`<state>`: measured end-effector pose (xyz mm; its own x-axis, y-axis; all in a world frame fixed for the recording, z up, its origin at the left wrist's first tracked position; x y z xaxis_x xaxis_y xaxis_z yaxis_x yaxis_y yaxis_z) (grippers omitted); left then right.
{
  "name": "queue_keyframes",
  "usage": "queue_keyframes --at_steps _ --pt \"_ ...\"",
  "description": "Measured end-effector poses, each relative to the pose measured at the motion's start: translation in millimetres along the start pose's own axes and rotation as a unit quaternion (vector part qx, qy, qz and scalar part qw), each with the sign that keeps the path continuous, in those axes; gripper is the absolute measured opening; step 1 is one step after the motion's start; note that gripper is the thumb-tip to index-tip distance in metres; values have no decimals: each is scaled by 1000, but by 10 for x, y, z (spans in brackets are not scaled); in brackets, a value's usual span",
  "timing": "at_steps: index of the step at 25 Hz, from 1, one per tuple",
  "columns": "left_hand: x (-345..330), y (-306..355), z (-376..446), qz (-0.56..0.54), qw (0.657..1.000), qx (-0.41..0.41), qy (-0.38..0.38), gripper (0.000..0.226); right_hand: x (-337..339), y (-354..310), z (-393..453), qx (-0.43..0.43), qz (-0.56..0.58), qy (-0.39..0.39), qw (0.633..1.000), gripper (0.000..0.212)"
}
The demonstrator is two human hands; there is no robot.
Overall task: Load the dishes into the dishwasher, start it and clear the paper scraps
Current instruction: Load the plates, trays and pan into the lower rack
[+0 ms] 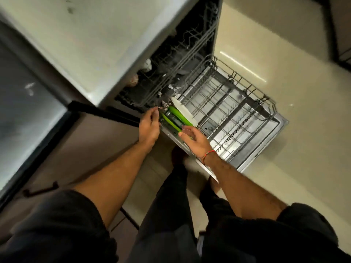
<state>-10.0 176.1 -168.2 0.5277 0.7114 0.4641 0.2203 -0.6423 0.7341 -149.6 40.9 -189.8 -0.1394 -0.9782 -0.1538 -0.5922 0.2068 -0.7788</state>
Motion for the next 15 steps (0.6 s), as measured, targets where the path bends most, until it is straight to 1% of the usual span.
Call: queue_keyframes --at_steps 2,4,8,12,15 --pt "337 159 -527 -43 998 -26 39 25 -179 -331 -295 25 -31 -45 998 38" --pt "739 275 -1001 -80 991 -55 87 28 -430 -712 -540 62 -66 -83 992 32" --pt "1577 274 -1686 -152 966 -103 181 30 -1107 -1342 -789 137 -137 -170 966 28" --pt "2379 -29 -2166 -216 934 -111 263 29 -1983 -1796 -855 193 -209 -231 930 22" --pt "2996 -424 -2511 -229 913 -107 319 32 -2839 -2012 -829 220 -239 -273 905 21"
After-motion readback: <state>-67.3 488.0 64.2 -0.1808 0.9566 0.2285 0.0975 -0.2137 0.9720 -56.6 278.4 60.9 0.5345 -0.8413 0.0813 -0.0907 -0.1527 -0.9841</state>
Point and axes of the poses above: each hand's wrist, its own z-axis towards the middle knuckle, its own x-axis out of the back of the hand, y = z × x, the point moved 2 cm from there along z, towards the middle knuckle, and after that the axes turned 12 degrees about -y, right-handed, at the moved point
